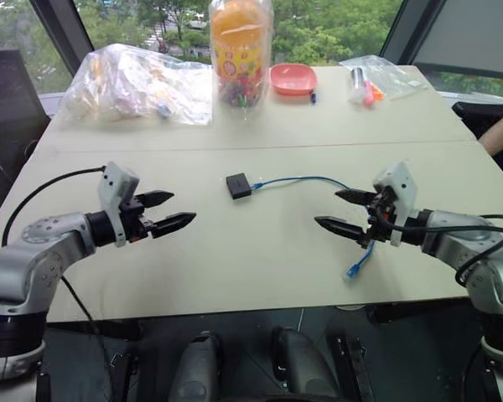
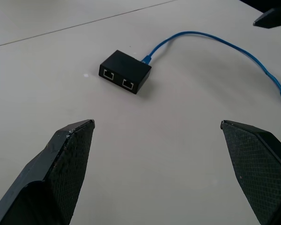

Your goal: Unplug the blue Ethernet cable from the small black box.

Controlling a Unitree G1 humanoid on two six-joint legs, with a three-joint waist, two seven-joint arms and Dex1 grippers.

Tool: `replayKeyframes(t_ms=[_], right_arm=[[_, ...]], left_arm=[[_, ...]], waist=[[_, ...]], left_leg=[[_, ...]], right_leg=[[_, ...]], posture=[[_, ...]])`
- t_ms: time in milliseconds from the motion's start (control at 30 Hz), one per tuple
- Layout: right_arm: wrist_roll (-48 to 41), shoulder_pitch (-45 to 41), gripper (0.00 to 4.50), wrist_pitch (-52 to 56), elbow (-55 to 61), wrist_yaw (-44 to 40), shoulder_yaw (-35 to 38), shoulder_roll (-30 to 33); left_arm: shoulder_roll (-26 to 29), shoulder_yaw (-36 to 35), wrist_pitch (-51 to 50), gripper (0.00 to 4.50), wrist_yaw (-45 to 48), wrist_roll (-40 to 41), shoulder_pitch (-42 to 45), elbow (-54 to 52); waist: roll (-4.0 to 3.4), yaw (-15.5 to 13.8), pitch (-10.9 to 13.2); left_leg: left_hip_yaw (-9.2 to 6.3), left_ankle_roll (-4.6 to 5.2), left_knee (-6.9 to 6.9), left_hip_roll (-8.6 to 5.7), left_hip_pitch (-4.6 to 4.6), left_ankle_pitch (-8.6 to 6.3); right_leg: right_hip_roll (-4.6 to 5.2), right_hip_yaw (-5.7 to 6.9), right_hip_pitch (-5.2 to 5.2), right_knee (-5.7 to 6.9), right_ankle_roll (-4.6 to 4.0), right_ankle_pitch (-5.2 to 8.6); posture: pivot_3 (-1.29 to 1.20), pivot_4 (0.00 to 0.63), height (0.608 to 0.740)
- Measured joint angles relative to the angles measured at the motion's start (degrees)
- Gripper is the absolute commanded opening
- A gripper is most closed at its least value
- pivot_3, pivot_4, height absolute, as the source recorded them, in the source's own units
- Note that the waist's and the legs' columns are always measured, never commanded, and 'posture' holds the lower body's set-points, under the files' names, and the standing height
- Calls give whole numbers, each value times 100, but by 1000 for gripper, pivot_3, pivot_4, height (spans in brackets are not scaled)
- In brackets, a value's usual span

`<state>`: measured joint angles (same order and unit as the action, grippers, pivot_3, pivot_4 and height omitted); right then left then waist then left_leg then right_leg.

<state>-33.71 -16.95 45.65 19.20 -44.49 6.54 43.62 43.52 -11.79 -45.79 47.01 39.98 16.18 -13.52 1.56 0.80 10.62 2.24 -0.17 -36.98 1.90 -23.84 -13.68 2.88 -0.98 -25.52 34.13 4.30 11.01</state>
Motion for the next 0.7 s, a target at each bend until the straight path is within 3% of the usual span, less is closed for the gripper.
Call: replayKeyframes(t_ms=[700], right_arm=[[280,-157,4500,-365,-389,-116,-163,-4]], left_arm=[[-139,196,74,4466,29,-241,51,153]], waist=[[0,-7,0]], left_leg=[[0,1,-11,-3,-16,0]], right_leg=[[-7,2,-8,8,3,-2]], posture=[[0,150,740]])
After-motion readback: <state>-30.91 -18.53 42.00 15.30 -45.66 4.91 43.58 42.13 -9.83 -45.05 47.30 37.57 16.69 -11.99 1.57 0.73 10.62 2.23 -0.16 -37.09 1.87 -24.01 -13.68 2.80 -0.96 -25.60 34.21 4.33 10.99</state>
